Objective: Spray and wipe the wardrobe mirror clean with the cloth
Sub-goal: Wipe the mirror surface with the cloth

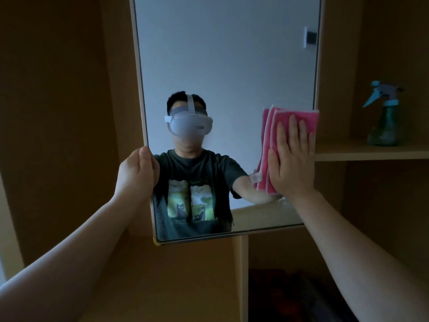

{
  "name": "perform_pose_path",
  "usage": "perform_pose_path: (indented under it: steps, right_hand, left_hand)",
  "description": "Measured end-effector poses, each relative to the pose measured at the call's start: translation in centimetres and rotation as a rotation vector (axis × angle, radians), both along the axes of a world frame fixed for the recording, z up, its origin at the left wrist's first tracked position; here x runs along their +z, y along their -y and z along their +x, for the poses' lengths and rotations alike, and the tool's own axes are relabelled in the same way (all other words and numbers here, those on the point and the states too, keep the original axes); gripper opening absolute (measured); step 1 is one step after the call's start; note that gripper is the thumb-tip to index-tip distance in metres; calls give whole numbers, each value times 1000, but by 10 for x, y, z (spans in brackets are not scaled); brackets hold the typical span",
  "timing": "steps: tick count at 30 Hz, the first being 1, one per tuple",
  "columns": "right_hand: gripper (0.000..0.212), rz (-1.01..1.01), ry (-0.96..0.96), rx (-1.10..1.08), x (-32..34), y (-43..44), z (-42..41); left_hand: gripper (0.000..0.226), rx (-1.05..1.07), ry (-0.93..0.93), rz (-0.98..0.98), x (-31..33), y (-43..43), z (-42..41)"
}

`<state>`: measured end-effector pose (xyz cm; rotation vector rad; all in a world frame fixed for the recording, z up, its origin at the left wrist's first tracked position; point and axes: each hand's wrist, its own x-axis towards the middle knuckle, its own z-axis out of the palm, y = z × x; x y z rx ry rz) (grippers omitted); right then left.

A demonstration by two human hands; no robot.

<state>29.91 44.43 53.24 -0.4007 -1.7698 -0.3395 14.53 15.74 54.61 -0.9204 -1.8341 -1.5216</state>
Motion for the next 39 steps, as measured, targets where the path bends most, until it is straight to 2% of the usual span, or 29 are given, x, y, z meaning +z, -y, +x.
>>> perform_pose_path:
  steps: [5, 9, 17, 25, 34, 39]
  right_hand:
    - [60, 14, 55, 21, -73, -9, 10]
    - [60, -32, 65, 18, -102, -7, 11]
    - [61, -145, 42, -16, -111, 12, 0]
    - [62, -165, 32, 16, -117, 50, -22]
    - [63, -120, 59, 49, -124, 102, -50]
    - [66, 81, 167, 171, -134, 142, -74]
  left_hand:
    - [52, -27, -8, 0, -1, 1, -2]
    - [53, -35, -19, -30, 1, 3, -2]
    - [54, -64, -20, -66, 5, 8, 2]
    - [54, -30, -28, -120, 8, 12, 2]
    - [54, -54, -7, -134, 9, 13, 2]
    - [53, -52, -12, -147, 9, 14, 2]
